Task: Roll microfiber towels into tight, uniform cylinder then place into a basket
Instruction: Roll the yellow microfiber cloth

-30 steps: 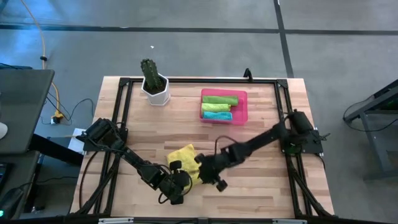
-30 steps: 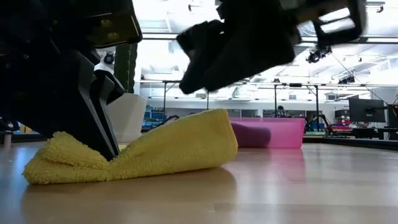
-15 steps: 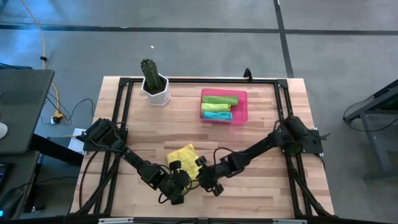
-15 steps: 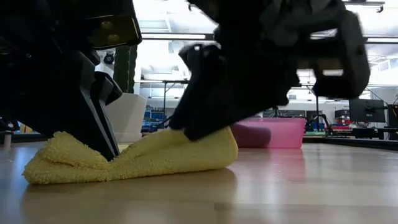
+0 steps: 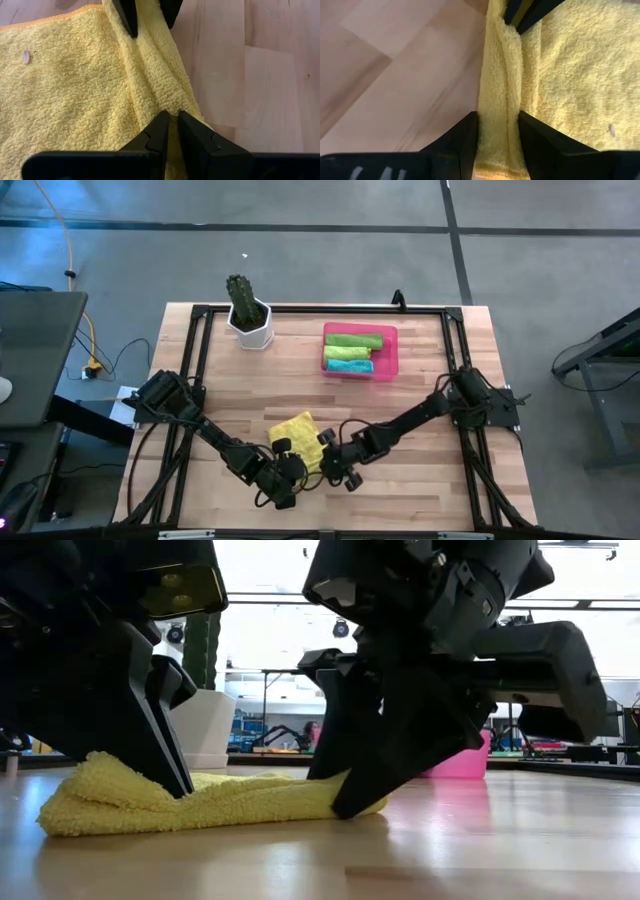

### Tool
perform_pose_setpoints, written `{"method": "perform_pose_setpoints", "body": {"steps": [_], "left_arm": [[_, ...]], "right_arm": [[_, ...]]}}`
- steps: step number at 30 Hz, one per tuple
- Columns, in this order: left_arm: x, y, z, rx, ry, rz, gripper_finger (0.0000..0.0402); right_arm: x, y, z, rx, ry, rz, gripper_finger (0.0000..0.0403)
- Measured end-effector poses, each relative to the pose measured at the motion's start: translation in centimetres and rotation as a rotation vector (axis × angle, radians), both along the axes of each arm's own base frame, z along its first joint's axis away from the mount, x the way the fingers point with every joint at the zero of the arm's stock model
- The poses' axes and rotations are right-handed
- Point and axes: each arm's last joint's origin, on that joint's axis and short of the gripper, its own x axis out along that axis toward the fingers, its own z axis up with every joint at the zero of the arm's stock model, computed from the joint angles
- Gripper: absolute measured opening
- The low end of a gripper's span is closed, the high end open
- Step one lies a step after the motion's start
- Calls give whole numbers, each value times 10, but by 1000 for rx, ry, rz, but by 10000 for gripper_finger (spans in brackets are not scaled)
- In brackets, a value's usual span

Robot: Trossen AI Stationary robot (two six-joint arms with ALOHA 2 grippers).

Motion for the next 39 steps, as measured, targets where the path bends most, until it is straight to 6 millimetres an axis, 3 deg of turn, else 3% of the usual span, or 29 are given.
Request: {"method": "perform_pose_setpoints", "body": {"steps": [6, 14, 18, 23, 30, 34, 39], "left_arm": [[0, 0, 0, -1, -1, 0, 39], [0, 0, 0, -5, -3, -1, 39], [0, 0, 0, -6, -5, -1, 39], [1, 0, 0, -17, -6, 9, 39], [1, -1, 0, -27, -11, 16, 39], [1, -1, 4, -32, -18, 15, 39], [-1, -3, 18, 0, 9, -18, 39]], "right_arm": [[0, -1, 0, 20, 15, 23, 135], [1, -1, -11, 2, 28, 0, 189], [2, -3, -15, 12, 37, -59, 193], [2, -3, -16, 18, 42, -72, 145], [2, -4, -16, 37, 57, -80, 22], [2, -6, -17, 86, 79, -131, 12], [8, -20, -17, 304, 180, -137, 4]]}}
